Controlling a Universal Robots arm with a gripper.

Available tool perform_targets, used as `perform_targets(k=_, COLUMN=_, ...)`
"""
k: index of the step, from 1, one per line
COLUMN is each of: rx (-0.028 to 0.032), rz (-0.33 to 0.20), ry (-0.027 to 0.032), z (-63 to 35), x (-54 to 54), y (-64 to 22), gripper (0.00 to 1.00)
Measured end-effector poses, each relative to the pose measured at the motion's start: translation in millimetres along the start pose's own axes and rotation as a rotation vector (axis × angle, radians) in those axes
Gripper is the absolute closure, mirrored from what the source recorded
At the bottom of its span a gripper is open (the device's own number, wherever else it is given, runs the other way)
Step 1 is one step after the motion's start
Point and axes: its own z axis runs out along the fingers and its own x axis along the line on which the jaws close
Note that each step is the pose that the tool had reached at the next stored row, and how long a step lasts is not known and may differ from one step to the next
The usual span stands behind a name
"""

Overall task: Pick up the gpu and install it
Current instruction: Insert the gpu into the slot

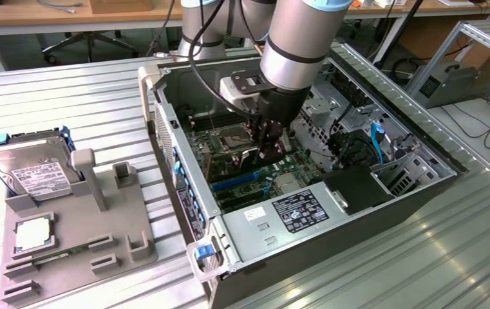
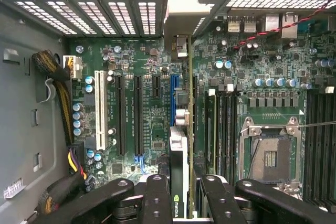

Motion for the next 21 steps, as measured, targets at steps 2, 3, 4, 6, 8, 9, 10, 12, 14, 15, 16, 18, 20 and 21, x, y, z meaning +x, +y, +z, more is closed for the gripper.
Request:
perform_targets(k=2, rx=0.0, rz=0.0, ry=-0.0002, z=0.2, x=0.0, y=1.1, gripper=0.73)
perform_targets(k=3, rx=0.0, rz=0.0, ry=-0.0002, z=0.4, x=0.0, y=1.9, gripper=0.73)
perform_targets(k=4, rx=0.0, rz=-0.001, ry=-0.0002, z=0.6, x=0.4, y=2.3, gripper=0.73)
perform_targets(k=6, rx=0.0, rz=-0.002, ry=-0.0011, z=0.9, x=1.3, y=2.9, gripper=0.73)
perform_targets(k=8, rx=-0.0001, rz=-0.002, ry=-0.0014, z=1.1, x=1.5, y=4.4, gripper=0.73)
perform_targets(k=9, rx=-0.0001, rz=-0.002, ry=-0.0016, z=1.2, x=1.7, y=5.7, gripper=0.73)
perform_targets(k=10, rx=-0.0001, rz=-0.003, ry=-0.0014, z=1.5, x=2.4, y=7.2, gripper=0.73)
perform_targets(k=12, rx=-0.0001, rz=-0.003, ry=-0.0016, z=1.9, x=2.8, y=8.2, gripper=0.73)
perform_targets(k=14, rx=-0.0001, rz=-0.004, ry=-0.0015, z=2.0, x=2.9, y=9.2, gripper=0.73)
perform_targets(k=15, rx=-0.0001, rz=-0.004, ry=-0.0015, z=2.1, x=2.9, y=10.2, gripper=0.73)
perform_targets(k=16, rx=-0.0002, rz=-0.004, ry=-0.0014, z=3.0, x=3.2, y=11.4, gripper=0.73)
perform_targets(k=18, rx=-0.0001, rz=-0.005, ry=-0.0017, z=3.8, x=3.3, y=12.4, gripper=0.73)
perform_targets(k=20, rx=-0.0002, rz=-0.005, ry=-0.0015, z=4.7, x=3.8, y=14.4, gripper=0.73)
perform_targets(k=21, rx=-0.0002, rz=-0.005, ry=-0.0012, z=6.4, x=4.0, y=15.4, gripper=0.73)
